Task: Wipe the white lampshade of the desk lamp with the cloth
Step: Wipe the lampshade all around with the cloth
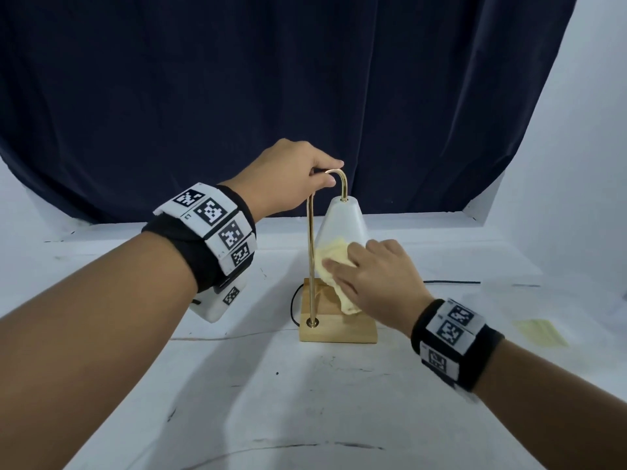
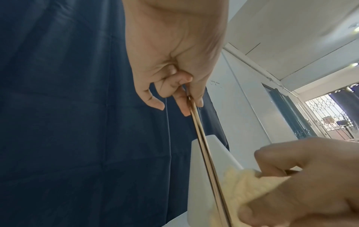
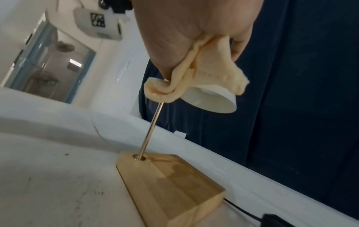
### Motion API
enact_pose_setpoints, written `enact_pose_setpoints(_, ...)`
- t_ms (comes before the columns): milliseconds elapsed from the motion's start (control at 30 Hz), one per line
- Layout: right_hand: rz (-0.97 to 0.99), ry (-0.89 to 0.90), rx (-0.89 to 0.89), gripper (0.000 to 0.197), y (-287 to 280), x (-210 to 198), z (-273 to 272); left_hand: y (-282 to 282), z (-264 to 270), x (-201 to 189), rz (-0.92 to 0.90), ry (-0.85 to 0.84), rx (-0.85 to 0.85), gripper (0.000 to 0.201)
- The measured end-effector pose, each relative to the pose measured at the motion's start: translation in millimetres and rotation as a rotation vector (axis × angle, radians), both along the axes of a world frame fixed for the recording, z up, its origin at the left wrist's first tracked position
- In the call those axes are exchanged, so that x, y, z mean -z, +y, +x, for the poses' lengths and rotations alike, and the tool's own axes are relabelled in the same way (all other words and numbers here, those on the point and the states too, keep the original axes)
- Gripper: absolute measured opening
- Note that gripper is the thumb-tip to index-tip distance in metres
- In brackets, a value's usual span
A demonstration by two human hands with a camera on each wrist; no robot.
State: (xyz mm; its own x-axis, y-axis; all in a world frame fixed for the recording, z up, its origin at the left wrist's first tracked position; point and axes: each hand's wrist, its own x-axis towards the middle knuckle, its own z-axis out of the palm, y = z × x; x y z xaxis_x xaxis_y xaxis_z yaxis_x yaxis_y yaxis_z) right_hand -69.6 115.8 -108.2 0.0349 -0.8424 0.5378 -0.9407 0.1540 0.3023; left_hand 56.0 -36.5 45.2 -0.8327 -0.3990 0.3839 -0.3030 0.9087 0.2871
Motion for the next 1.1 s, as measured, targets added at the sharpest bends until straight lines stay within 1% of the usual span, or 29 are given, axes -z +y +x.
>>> enact_pose_setpoints(67, -0.024, 0.018, 0.014, 0.027, -3.2, -12.0, -4.9, -1.2, -1.7, -1.3, 0.012, -0.004, -0.001, 0.035)
enact_pose_setpoints(200, -0.144, 0.009, 0.11, 0.028, -30.3, -51.9, -10.7, -1.2, -3.3, -1.5, -0.002, -0.008, 0.001, 0.035)
enact_pose_setpoints(267, -0.14, 0.014, 0.124, 0.027, -42.4, -56.5, -6.6, -0.9, -2.4, -1.4, -0.012, -0.006, 0.003, 0.035)
enact_pose_setpoints(333, -0.129, 0.03, 0.097, 0.024, -46.2, -47.5, -2.2, -0.5, -2.4, -1.6, -0.014, -0.007, 0.001, 0.035)
enact_pose_setpoints(433, -0.132, 0.045, 0.032, 0.021, -36.2, -18.3, -0.4, 0.3, -2.9, -2.2, -0.008, -0.015, -0.014, 0.034)
enact_pose_setpoints(533, -0.133, 0.005, -0.018, 0.032, -19.4, 11.4, -5.9, 0.5, -2.8, -1.5, -0.003, -0.008, -0.021, 0.034)
enact_pose_setpoints(633, -0.184, -0.033, -0.028, 0.038, -4.2, 28.1, -16.8, 0.4, -2.6, -0.6, -0.007, -0.009, -0.018, 0.034)
enact_pose_setpoints(767, -0.268, -0.078, -0.029, 0.034, 4.7, 33.9, -27.9, -1.1, -2.2, 0.8, -0.007, -0.007, -0.017, 0.035)
enact_pose_setpoints(867, -0.299, -0.12, -0.034, 0.035, 3.2, 29.8, -30.6, -1.8, -2.8, 2.2, -0.004, 0.008, -0.024, 0.035)
enact_pose_setpoints(1000, -0.431, -0.283, 0.013, 0.036, -5.3, 20.6, -37.7, -1.4, -3.5, 2.5, 0.003, 0.014, -0.038, 0.036)
enact_pose_setpoints(1033, -0.443, -0.298, 0.013, 0.036, -6.2, 21.0, -38.5, -1.3, -3.8, 2.8, 0.006, 0.014, -0.041, 0.036)
enact_pose_setpoints(1100, -0.396, -0.258, -0.016, 0.037, -4.1, 28.0, -36.9, -0.6, -3.3, 3.2, 0.007, 0.016, -0.044, 0.036)
